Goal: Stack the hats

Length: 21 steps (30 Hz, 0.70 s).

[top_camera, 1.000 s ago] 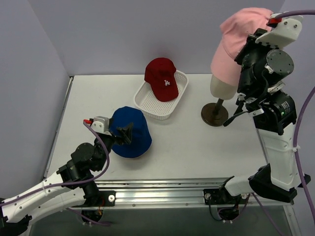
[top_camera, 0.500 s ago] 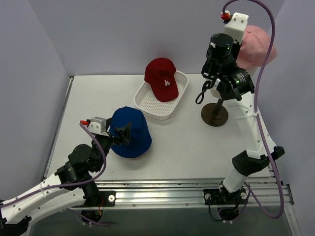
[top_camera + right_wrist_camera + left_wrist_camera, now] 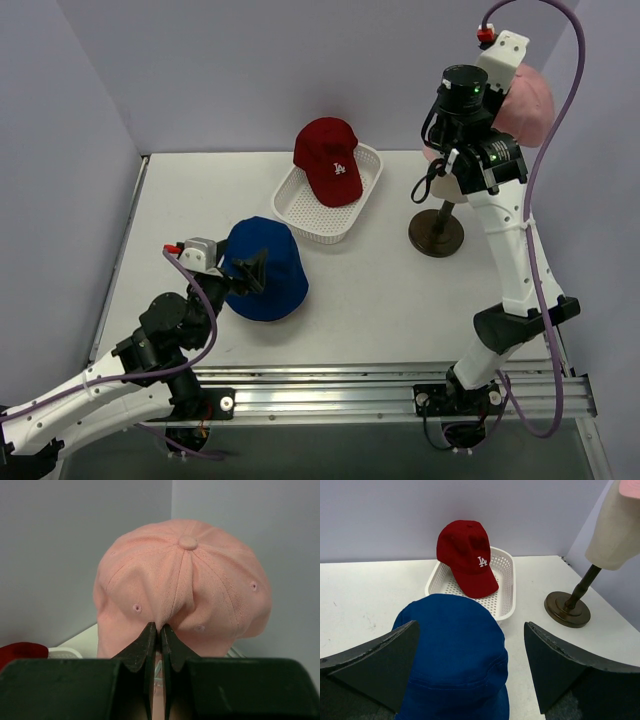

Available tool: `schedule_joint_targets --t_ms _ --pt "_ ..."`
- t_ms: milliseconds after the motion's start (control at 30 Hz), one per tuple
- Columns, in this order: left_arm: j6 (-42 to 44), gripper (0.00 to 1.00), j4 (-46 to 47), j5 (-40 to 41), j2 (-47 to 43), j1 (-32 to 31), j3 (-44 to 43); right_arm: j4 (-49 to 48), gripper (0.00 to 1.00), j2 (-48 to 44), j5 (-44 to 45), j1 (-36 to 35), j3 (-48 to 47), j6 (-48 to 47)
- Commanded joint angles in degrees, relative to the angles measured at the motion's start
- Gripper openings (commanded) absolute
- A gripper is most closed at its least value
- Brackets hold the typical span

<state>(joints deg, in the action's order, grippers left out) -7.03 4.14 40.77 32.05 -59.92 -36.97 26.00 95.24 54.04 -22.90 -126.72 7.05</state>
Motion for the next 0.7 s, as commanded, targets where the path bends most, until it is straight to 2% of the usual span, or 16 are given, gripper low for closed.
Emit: schedule_joint_targets --t_ms 0,400,667 --pt "0.2 0.94 2.4 1.2 -0.4 -0.1 -0.1 0.4 0.0 -1.2 -1.7 0.4 0.2 3.2" --pt "0.2 0.94 2.4 1.3 -0.8 -0.1 0.0 0.5 0.0 1.3 -3.0 0.8 1.1 2.6" --pt "0.3 0.94 2.4 1.6 -0.9 -0.1 0.1 0.1 0.11 1.6 -3.9 1.0 1.4 2.1"
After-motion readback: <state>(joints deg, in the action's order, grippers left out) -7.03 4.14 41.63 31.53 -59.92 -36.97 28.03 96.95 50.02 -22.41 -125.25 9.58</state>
